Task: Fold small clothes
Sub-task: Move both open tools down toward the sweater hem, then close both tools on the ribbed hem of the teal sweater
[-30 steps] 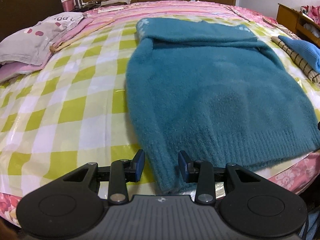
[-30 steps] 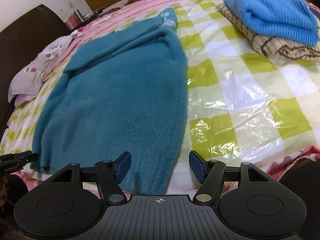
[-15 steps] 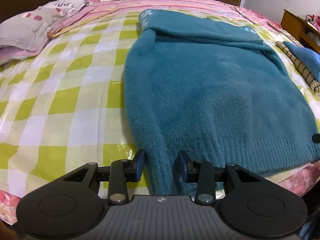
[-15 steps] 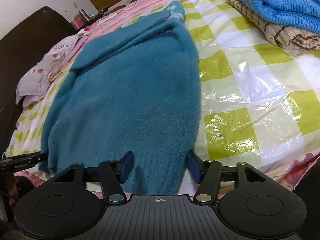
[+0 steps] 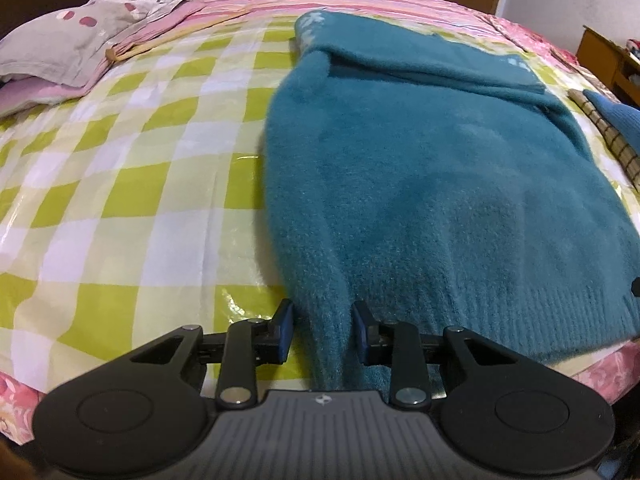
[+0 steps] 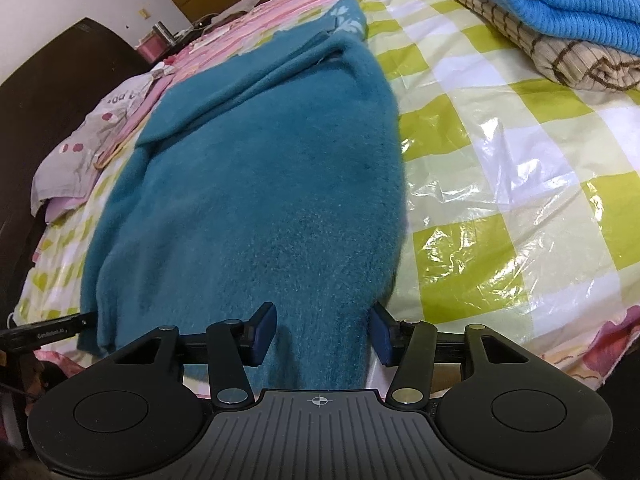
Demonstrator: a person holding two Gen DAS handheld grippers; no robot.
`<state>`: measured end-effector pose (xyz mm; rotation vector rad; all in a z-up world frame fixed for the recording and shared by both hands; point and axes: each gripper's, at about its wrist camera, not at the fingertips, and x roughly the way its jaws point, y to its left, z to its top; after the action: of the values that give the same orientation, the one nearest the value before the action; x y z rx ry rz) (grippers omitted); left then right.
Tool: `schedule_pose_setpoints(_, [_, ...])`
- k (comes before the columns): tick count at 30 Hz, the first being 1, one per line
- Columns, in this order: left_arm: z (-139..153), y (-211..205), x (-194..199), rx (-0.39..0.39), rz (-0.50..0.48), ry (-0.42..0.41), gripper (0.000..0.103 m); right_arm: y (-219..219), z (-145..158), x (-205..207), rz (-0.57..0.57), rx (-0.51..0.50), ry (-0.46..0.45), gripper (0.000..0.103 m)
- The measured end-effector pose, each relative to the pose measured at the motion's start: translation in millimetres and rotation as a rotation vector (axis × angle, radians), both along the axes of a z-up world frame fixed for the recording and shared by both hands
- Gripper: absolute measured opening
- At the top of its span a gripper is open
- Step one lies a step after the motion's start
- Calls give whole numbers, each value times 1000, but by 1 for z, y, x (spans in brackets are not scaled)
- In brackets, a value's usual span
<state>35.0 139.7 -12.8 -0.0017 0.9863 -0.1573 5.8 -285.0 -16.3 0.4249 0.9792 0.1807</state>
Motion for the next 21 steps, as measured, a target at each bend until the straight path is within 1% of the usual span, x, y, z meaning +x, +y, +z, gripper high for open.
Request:
schedule_pose_setpoints(1, [1,1,-1,-11,-5,-3,23,-1,0,-1,1,12,-2,43])
schedule_pose_setpoints(2, [2,1,-2,-23,-9,-5,20,-2,1,-2,-1,22,-1,38])
schedule_pose_setpoints(3, [4,2,-2,-32,-9,-13,18,-4,1,-2,-6,32,-1,29])
schedule_pose_setpoints(4, [6,2,-3,-42,-9,-21,17,-5,1,-3,-12,45,-3,25])
schedule_pose_setpoints(5, [8,3,-3,-56,-10,-27,17,-8,2,-3,-19,62,-8,24])
schedule_pose_setpoints(7, [10,5,-4,-87,-10,-34,17,-11,3,-3,-27,95,-13,24])
schedule_pose_setpoints(9, [9,7,-1,-98,-8,-22,17,-12,0,-1,-34,93,1,24])
schedule_pose_setpoints(10, [8,6,1,-94,-9,-15,17,-10,-1,0,-31,86,9,26])
schedule_pose_setpoints(12, [5,4,4,-79,-11,-3,17,-7,-4,3,-29,67,26,27])
schedule_pose_setpoints(14, [3,1,5,-57,-17,2,19,-4,-3,3,-17,60,22,28])
schedule_pose_setpoints(16, [2,-2,6,-39,-24,1,23,-1,-3,4,-4,61,21,35])
schedule_pose_setpoints(18, [1,-3,7,-30,-25,2,25,2,-3,6,7,60,19,39])
schedule_pose_setpoints(20, [1,-1,7,-38,-24,-1,24,4,-3,8,7,63,17,39])
schedule_pose_setpoints(21, [2,0,6,-49,-23,-7,21,3,-2,8,8,72,15,36])
